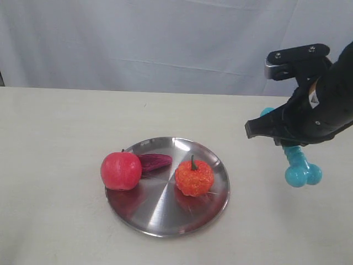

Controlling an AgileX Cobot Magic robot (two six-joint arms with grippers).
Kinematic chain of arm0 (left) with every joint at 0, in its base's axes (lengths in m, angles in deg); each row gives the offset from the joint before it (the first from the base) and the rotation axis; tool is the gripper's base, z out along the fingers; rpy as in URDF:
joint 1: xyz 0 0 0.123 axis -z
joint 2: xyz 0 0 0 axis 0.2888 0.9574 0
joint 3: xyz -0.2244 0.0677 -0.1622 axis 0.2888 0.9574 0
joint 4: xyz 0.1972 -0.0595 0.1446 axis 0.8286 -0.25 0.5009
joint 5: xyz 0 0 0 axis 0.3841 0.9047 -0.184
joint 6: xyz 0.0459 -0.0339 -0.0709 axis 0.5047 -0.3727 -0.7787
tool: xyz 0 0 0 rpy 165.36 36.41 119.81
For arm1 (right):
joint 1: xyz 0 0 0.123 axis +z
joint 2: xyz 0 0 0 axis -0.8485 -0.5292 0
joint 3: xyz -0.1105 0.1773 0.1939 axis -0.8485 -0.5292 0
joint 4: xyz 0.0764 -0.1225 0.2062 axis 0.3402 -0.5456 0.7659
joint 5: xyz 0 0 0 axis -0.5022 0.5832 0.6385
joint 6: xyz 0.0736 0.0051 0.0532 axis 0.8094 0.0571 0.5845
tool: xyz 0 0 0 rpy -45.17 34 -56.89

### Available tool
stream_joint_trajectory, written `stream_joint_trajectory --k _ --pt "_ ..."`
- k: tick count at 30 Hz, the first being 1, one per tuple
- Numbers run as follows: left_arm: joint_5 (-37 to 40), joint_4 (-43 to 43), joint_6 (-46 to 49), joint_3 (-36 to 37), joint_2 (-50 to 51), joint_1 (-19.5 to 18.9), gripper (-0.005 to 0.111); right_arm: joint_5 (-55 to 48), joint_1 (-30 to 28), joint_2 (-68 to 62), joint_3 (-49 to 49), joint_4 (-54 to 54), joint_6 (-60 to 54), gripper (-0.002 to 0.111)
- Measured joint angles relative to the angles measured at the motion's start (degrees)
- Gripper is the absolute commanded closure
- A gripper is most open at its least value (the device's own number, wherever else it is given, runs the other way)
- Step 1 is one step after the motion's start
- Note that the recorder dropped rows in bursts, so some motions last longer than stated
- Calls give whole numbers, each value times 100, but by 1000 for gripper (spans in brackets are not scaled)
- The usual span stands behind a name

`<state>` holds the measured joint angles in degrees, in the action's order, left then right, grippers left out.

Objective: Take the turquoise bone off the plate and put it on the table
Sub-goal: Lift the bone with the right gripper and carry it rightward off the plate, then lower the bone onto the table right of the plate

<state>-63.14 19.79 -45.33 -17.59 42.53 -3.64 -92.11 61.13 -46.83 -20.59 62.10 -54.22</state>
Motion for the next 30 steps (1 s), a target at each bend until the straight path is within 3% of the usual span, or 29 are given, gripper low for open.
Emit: stream_joint_trajectory --k 30 --pt "0 0 0 0 0 0 107 1125 -262 -2340 0 -223 863 109"
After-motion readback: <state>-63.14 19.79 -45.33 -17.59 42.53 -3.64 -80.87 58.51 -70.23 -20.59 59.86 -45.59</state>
